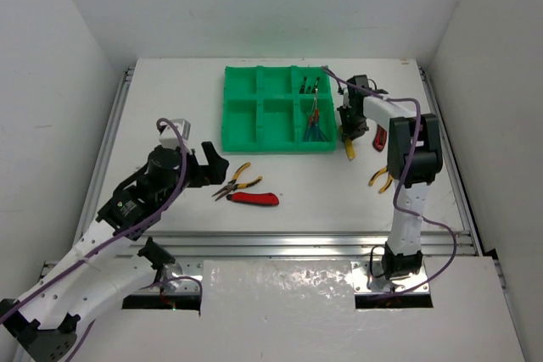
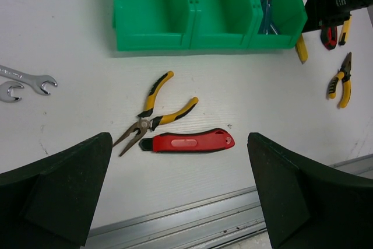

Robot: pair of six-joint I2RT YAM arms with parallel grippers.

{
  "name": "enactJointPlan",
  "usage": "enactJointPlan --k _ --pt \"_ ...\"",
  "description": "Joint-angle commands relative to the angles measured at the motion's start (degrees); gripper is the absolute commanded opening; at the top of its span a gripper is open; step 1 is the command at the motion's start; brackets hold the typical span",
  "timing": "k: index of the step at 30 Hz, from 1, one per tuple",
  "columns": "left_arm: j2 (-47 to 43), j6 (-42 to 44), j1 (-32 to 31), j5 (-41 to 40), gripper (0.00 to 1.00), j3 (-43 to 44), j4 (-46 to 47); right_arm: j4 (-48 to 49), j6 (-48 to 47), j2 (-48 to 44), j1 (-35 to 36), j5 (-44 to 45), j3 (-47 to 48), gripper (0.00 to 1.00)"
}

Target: Sort the tools into containers

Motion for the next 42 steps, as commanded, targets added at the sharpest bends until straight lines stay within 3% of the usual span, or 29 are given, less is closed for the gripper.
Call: enactJointPlan --k 1,2,8,13,16,17,21,23,24,28,30,35,42 --pt "0.3 0.9 -0.3 0.8 1.00 -0.1 2.6 -4.2 0.2 -0.8 -0.4 -0.1 1.1 0.11" --pt "0.4 0.9 -0.3 0.8 1.00 -0.1 2.5 -4.2 1.2 -2.8 -0.4 0.0 0.7 0.07" --pt "0.0 0.8 -0.3 0.3 1.00 -0.1 2.4 2.6 7.0 -21.3 0.0 1.8 -9.8 0.03" --pt "-0.4 0.7 -0.3 0.0 1.00 -0.1 2.4 4.0 9.5 -28.5 1.2 -1.0 -12.2 0.03" --pt "-0.3 0.6 -0.2 -0.5 1.00 0.0 2.3 8.5 12.0 -30.3 1.8 -9.1 -13.0 0.00" --pt "-0.4 0.6 -0.2 -0.6 1.00 0.1 2.2 11.8 12.9 -30.1 2.0 -15.4 -12.5 0.00" --pt "-0.4 0.4 -0.2 -1.0 1.00 0.0 2.1 16.8 16.2 -20.8 4.5 -31.2 -2.6 0.00" --pt "-0.6 0.3 -0.2 -1.3 1.00 0.1 2.1 20.4 17.3 -13.3 5.7 -37.4 8.7 0.00" --pt "-0.7 0.2 -0.2 -1.3 1.00 0.1 2.1 19.8 17.2 -10.2 6.4 -37.4 8.8 0.00" --pt "-1.0 0.0 -0.2 -1.5 1.00 -0.2 2.1 14.4 17.2 5.2 8.0 -36.0 34.7 0.00" --pt "-1.0 0.0 -0.3 -1.4 1.00 -0.2 2.1 16.3 17.7 11.2 8.1 -35.4 42.1 0.00" --pt "-1.0 -0.1 -0.3 -0.4 1.00 -0.5 2.1 28.5 17.9 11.1 8.3 -32.3 35.9 0.00" --pt "-3.0 -0.2 -0.3 0.3 1.00 -0.9 2.7 31.0 15.8 20.4 9.1 -28.5 46.2 0.00"
